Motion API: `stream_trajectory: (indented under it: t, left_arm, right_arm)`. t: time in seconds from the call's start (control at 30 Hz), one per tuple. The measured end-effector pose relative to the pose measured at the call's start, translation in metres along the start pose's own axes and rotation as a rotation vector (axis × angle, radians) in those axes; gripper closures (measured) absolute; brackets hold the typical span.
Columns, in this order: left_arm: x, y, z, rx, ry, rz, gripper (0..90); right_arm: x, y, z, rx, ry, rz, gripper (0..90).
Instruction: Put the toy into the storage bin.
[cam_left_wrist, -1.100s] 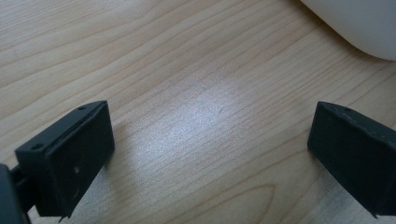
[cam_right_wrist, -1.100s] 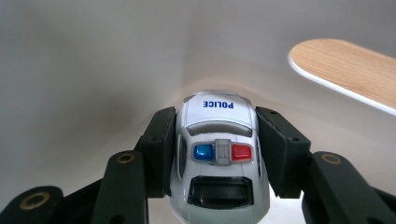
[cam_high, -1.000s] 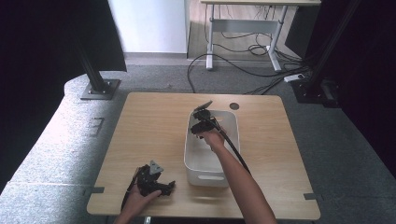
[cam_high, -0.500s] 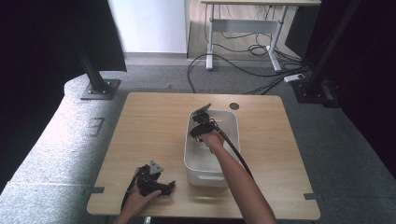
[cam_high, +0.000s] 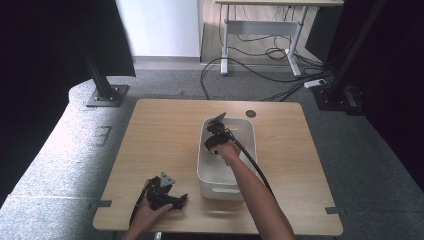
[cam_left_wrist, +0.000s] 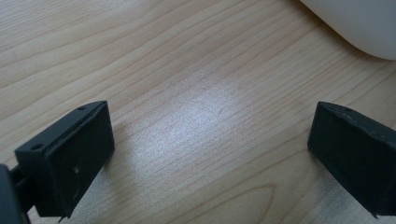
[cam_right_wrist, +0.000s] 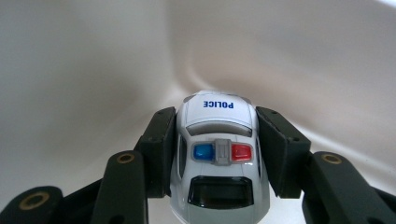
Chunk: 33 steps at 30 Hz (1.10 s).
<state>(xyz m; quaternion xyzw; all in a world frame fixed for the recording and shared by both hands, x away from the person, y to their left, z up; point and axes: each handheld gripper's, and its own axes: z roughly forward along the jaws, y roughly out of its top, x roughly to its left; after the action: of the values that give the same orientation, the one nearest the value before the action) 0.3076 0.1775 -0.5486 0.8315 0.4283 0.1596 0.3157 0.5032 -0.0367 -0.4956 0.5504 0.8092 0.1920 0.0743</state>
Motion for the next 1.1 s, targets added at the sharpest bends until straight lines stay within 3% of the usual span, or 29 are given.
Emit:
stream_trajectory:
  t: [0.53,1.1]
  left_arm:
    - [-0.0001,0.0000,0.0000,0.000,0.000,0.000,0.4]
    - [-0.0002,-0.0001,-0.0002,0.001,0.001,-0.001,0.5]
  right_arm:
    - [-0.0001,-0.0006,0.0040,0.023,0.014,0.010,49.4]
    - [-0.0005,0.0007,0.0026,-0.004,0.013,0.032,48.3]
